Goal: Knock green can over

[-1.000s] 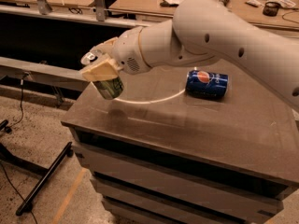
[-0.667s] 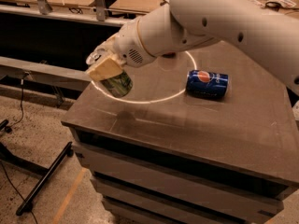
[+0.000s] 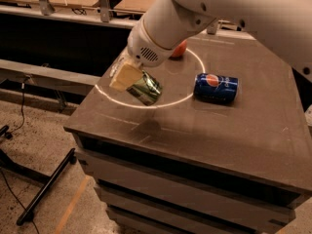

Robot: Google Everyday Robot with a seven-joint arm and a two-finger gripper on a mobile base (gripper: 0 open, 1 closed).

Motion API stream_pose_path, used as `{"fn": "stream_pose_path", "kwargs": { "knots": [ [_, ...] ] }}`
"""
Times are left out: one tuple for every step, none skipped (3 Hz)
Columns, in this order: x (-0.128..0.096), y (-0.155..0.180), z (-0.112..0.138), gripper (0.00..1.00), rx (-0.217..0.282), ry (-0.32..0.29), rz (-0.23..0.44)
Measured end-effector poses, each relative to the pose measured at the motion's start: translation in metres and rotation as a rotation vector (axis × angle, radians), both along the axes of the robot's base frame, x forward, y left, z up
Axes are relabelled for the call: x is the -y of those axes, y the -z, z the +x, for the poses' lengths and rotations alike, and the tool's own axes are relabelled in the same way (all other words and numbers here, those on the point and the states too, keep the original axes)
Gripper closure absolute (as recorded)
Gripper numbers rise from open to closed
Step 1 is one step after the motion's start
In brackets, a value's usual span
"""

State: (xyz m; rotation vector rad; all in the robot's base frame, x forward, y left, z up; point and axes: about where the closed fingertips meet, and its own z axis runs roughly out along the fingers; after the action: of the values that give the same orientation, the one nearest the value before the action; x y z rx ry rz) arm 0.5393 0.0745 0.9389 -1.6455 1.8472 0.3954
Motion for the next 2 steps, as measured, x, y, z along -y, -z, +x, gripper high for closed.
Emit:
{"fn": "stream_pose_path", "kwargs": {
  "knots": [
    [0.015, 0.0095, -0.0021, 1.0, -0.025, 0.036, -0.12],
    [0.0241, 0.0164, -0.0038, 0.94, -0.045, 0.06, -0.177]
  ]
}}
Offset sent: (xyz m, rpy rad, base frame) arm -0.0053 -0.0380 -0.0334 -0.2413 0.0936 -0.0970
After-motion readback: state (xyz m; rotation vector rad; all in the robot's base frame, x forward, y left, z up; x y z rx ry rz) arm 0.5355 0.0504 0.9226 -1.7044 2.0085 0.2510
